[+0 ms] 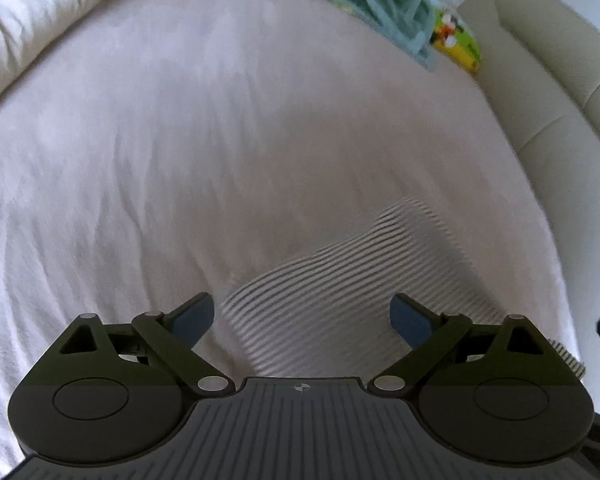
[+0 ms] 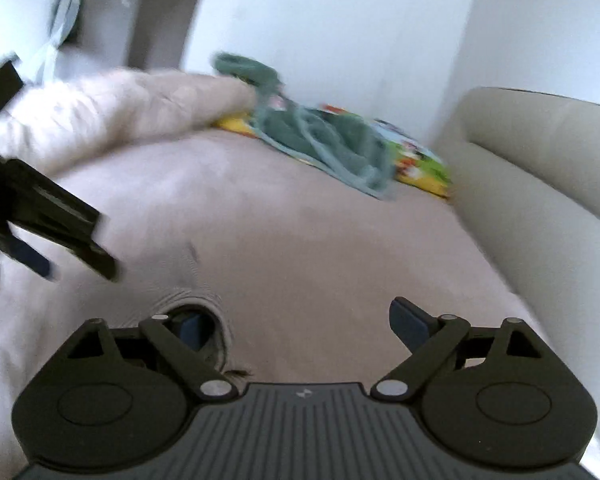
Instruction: Fold clothes
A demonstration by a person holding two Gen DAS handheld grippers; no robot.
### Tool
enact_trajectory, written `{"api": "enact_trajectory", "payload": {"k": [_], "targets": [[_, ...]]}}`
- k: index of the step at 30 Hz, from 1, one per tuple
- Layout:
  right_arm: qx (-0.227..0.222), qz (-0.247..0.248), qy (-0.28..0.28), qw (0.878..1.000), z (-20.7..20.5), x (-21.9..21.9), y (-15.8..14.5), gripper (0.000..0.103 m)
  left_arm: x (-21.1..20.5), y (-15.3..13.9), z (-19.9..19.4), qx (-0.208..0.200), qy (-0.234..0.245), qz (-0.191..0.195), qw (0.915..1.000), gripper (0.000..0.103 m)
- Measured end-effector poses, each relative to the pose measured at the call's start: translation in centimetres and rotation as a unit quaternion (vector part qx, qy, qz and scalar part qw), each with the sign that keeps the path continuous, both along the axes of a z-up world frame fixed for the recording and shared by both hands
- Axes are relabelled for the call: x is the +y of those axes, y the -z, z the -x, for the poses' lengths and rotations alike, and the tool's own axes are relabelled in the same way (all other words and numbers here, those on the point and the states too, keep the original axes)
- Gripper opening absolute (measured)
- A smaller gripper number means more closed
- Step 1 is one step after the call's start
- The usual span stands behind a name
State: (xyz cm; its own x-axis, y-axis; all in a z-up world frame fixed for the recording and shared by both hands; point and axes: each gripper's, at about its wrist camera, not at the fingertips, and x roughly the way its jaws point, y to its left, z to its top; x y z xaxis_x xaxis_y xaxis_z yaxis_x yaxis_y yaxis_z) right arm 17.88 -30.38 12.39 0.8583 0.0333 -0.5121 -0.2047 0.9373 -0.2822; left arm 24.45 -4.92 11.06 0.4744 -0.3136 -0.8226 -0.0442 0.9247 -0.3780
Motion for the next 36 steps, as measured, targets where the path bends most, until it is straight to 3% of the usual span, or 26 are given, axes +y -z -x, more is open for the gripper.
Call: {"api": "enact_trajectory", "payload": {"k": [4,8,10,14,19,21,23,26,28,31,33,36], "targets": [[0.089,0.003,0.015,0.996,-1.8,-1.9,3.8,0.098,-1.3,1.9,-0.3,0.011,0.009,-0.023,0.9996,0.099],[0.109,0.042,-0.007,0.993,-2.5,-1.7,7.1,0.103,-1.1,3.1,-0.1,0.025,-0.011,-0.001,0.9996,0.100],[0.098,0.062,-0.016,0.993,-2.2,-1.4,7.5,0.103,-1.5,2.6,0.0,0.023,-0.012,-0.004,0.9997,0.099],[0.058,0.055,-0.020,0.997,-1.0,-1.4,5.4,0.103,-2.3,-1.6,1.1,-0.064,-0.007,-0.069,0.9955,0.099],[-0.008,0.076,-0.040,0.996,1.4,-1.2,3.0,0.103,-3.7,-4.2,0.0,-0.102,0.074,-0.074,0.9892,0.099],[-0.021,0.089,-0.046,0.995,1.4,-0.7,2.9,0.103,-5.1,-3.7,-0.9,-0.104,0.117,-0.113,0.9812,0.099],[-0.048,0.084,-0.046,0.994,2.1,-0.4,2.2,0.103,-6.8,-2.7,-2.0,-0.111,0.153,-0.180,0.9655,0.099],[-0.097,0.080,-0.039,0.991,2.6,-0.1,0.5,0.103,-8.1,-0.6,-4.0,-0.103,0.180,-0.227,0.9516,0.100],[-0.087,0.096,-0.030,0.991,2.1,-0.1,0.9,0.103,-8.3,0.5,-5.4,-0.082,0.182,-0.223,0.9541,0.100],[-0.011,0.124,-0.019,0.992,1.1,-1.1,3.0,0.103,-8.2,1.6,-6.6,-0.053,0.181,-0.208,0.9598,0.100],[0.016,0.133,0.003,0.991,1.8,-2.3,3.7,0.103,-7.6,2.0,-7.0,-0.036,0.176,-0.192,0.9648,0.100],[0.018,0.096,0.043,0.994,3.0,-4.1,2.3,0.103,-7.1,2.7,-7.6,-0.027,0.175,-0.188,0.9659,0.100]]}}
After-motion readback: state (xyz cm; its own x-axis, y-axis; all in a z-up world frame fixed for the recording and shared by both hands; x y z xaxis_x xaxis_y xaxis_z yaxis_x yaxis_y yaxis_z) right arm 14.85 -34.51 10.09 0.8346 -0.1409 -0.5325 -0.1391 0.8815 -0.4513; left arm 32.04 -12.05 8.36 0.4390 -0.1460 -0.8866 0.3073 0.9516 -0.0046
